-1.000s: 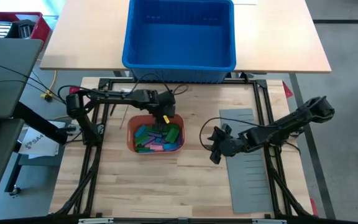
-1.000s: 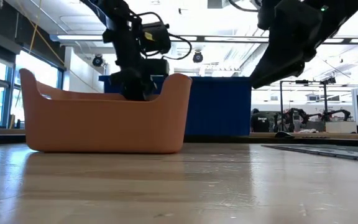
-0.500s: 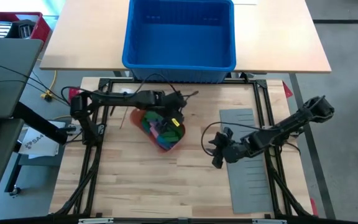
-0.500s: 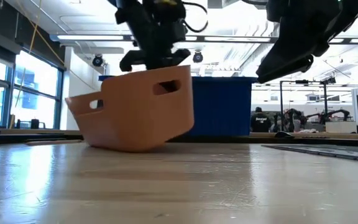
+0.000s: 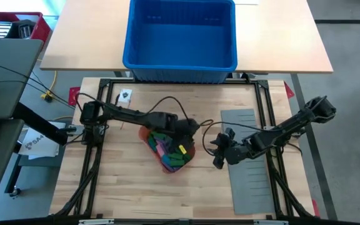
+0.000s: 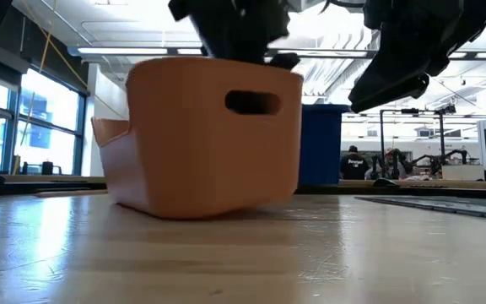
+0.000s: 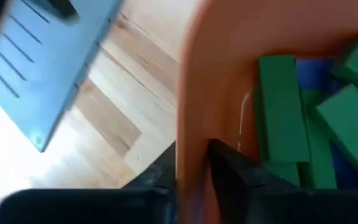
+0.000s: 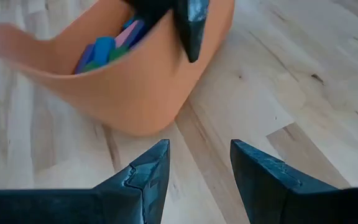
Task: Sort blocks
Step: Remove the blocks from the orange bin
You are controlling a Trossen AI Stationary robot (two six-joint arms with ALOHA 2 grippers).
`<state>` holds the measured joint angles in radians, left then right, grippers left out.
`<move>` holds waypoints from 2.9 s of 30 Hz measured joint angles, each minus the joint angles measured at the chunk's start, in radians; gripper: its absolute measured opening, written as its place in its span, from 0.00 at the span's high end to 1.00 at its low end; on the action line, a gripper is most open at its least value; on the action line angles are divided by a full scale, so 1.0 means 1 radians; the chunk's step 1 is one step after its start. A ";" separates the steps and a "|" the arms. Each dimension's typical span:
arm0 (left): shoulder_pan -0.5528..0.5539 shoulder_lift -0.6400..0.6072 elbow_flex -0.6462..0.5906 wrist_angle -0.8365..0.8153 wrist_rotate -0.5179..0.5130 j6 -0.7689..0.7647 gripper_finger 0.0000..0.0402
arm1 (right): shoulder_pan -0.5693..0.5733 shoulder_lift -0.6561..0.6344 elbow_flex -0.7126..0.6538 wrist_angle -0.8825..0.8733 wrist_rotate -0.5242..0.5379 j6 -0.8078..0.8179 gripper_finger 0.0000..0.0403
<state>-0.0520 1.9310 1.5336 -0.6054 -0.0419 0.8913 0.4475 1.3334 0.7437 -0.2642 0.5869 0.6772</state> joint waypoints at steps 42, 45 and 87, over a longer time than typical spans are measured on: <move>0.322 -0.234 -0.335 0.073 0.015 -0.441 0.95 | -0.093 0.116 0.020 0.388 -0.319 -0.392 0.59; 0.316 -0.241 -0.334 0.173 0.066 -0.328 0.96 | -0.094 0.195 0.083 0.401 -0.327 -0.414 0.59; -0.431 -0.446 -0.334 -0.094 -0.056 -1.287 0.65 | 0.049 0.195 0.225 -0.053 0.158 -0.135 0.59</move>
<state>-0.4828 1.4854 1.1999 -0.6994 -0.0979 -0.3957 0.4965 1.5285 0.9684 -0.3176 0.7451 0.5426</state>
